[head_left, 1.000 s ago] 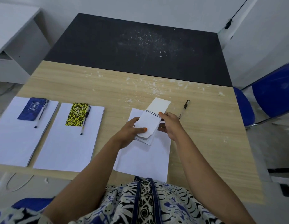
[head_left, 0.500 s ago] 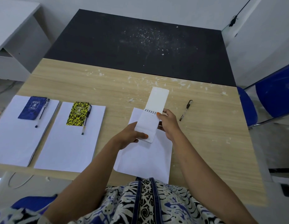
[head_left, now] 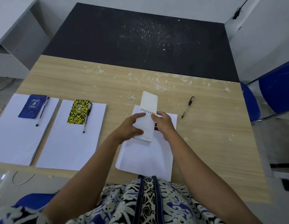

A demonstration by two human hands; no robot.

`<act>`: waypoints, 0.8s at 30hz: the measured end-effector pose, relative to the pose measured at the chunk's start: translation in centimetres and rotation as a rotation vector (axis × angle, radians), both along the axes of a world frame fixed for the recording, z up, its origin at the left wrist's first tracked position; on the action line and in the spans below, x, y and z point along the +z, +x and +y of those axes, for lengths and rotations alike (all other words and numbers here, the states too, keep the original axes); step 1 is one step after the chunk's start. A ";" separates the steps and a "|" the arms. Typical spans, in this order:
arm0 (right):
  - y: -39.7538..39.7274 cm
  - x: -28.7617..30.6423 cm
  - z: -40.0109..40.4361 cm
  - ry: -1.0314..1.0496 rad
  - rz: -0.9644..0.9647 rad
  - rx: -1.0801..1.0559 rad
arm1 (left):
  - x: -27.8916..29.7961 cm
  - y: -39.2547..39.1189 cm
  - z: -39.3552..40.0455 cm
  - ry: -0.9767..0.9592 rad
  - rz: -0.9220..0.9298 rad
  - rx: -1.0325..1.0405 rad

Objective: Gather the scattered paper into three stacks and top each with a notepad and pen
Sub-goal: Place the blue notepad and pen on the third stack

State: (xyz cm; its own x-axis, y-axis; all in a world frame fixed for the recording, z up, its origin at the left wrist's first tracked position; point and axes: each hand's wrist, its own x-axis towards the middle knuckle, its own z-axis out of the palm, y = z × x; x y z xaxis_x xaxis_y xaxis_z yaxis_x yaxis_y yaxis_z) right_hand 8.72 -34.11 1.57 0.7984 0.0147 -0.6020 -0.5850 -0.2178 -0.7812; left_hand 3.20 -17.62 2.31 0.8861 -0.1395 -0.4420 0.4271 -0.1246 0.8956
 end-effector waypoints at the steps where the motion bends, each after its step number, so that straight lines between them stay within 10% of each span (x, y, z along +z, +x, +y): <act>1: -0.4 -0.3 -0.2 -0.075 -0.011 0.014 | -0.2 0.0 0.1 0.024 -0.010 0.056; 8: -4.4 -3.1 -3.1 -0.712 0.172 -0.176 | -2.9 -0.6 0.4 0.142 -0.019 0.258; 24: -4.5 -3.0 -3.7 -0.371 0.288 -0.245 | -5.4 -0.7 0.8 0.283 0.026 0.234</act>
State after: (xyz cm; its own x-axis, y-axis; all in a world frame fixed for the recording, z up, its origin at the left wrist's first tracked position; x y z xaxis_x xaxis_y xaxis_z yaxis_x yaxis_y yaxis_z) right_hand 4.24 -37.80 -1.44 0.5535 -0.4073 -0.7265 -0.8328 -0.2796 -0.4777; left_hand 2.48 -16.82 -3.05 0.8678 0.1964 -0.4565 0.4951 -0.2620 0.8284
